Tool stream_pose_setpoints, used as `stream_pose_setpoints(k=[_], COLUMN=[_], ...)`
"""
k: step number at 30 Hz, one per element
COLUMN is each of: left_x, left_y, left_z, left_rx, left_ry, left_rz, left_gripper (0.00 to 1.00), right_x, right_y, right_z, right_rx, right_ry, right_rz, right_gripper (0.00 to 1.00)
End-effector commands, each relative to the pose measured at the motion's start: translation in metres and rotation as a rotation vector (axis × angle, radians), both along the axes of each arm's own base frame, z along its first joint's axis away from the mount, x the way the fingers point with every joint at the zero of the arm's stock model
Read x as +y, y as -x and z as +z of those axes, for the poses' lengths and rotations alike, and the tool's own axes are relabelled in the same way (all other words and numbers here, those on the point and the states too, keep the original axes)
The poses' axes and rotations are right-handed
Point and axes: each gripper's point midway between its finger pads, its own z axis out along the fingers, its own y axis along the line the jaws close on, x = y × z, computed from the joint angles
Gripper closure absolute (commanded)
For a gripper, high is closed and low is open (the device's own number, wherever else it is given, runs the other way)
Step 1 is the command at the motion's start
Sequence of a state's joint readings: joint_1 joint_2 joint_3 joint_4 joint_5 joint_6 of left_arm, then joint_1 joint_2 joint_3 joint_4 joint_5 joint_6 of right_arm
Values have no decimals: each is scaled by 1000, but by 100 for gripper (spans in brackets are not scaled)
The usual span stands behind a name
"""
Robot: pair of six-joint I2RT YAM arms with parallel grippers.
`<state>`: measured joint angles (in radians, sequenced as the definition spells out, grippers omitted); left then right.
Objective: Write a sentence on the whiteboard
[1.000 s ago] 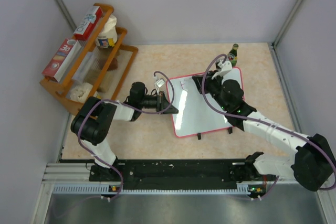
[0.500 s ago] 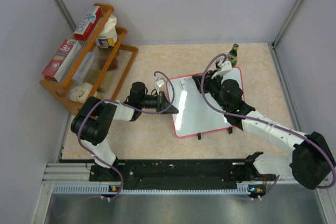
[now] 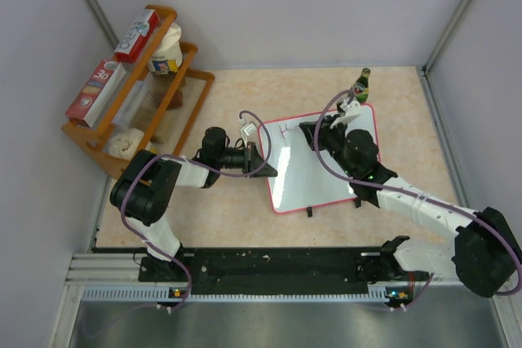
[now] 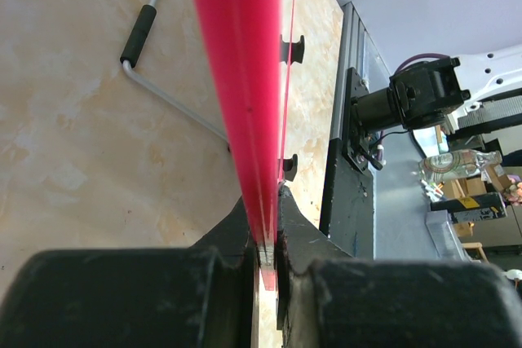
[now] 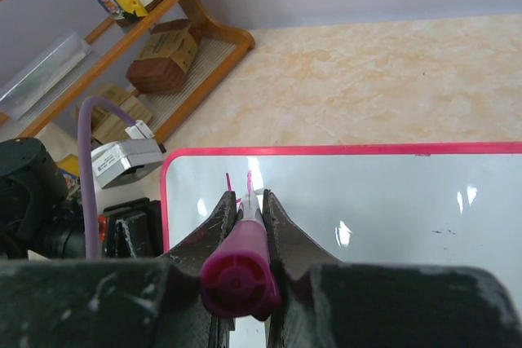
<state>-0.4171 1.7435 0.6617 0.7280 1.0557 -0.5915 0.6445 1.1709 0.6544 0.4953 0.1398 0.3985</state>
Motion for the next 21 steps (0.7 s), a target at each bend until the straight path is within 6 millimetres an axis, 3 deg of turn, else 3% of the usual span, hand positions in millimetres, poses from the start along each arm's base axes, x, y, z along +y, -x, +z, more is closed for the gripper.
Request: stream_pose_setpoints(k=[1,14,21], left_x=[-5,-5,-5], left_y=[27,27,28], left_z=[-17,-17,-17], left_rx=[-4,-7,-5], left_ry=[-23,-27,-26], left_rz=[-114,-114,-116], left_gripper=[100,100,100], right_x=[-11,-17,-10], right_y=[3,15,28], right_z=[-18,-27,30], right_rx=[36,62,-45], right_ry=[38,21,-103], right_rz=[-23,-18,63], right_gripper=[100,100,100])
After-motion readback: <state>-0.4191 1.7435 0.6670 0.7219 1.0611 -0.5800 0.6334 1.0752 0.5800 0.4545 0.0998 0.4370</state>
